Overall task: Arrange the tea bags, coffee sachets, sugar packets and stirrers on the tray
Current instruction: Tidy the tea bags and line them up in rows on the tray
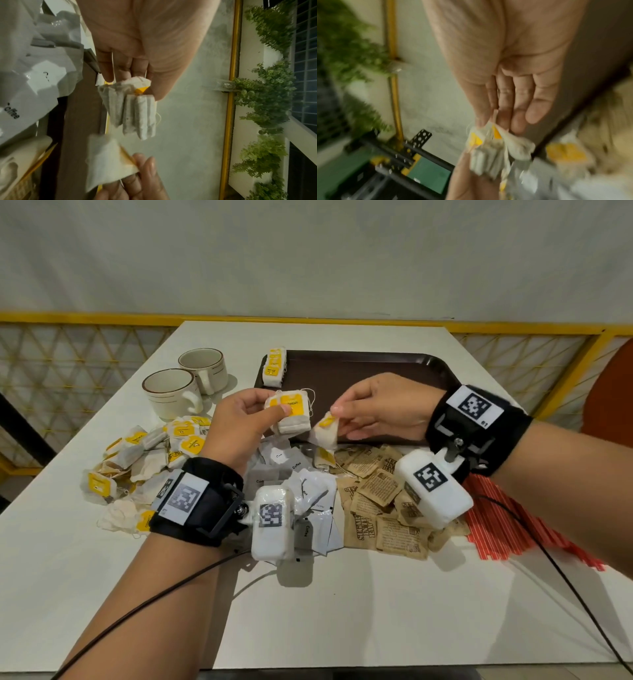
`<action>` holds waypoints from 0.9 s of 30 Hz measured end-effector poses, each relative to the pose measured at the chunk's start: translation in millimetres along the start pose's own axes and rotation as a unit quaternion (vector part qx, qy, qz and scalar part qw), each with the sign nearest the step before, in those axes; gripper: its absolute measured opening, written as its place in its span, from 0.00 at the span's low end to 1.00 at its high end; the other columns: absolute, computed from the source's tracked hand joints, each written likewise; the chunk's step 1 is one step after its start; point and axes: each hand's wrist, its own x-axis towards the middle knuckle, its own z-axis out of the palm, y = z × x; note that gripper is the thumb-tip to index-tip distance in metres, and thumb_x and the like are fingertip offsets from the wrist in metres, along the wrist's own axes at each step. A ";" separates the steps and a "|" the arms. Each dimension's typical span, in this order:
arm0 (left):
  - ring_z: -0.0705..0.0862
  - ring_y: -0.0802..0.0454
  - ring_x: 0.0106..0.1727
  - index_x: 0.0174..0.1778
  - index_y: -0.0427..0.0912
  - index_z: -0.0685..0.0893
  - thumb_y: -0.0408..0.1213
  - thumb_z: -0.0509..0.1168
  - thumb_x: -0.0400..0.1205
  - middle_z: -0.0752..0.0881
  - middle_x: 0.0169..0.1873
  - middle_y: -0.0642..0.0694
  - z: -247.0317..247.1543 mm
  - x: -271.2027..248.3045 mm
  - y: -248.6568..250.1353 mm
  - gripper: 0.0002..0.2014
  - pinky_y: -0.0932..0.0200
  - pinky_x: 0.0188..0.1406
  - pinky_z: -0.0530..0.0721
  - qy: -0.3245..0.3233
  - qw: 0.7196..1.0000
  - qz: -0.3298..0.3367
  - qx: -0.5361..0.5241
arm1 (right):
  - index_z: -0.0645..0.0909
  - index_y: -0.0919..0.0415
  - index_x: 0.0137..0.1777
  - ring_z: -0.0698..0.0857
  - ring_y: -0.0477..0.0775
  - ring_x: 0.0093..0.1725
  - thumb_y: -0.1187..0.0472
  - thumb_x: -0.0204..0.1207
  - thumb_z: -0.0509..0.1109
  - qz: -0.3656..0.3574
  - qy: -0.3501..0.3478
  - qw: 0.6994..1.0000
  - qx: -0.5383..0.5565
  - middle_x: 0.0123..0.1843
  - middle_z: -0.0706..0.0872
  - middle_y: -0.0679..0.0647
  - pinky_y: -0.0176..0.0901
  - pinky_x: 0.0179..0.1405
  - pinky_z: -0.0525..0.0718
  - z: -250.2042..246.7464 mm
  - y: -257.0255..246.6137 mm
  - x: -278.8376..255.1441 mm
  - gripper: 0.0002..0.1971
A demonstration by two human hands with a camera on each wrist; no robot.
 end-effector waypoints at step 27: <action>0.88 0.57 0.39 0.44 0.43 0.85 0.27 0.72 0.75 0.90 0.39 0.47 3.1 -1.2 -0.7 0.07 0.65 0.39 0.83 -0.014 0.999 -0.010 0.038 | 0.83 0.61 0.50 0.81 0.44 0.32 0.47 0.77 0.70 -0.030 0.065 0.906 -0.417 0.34 0.81 0.48 0.41 0.38 0.83 36.8 19.9 14.5 0.16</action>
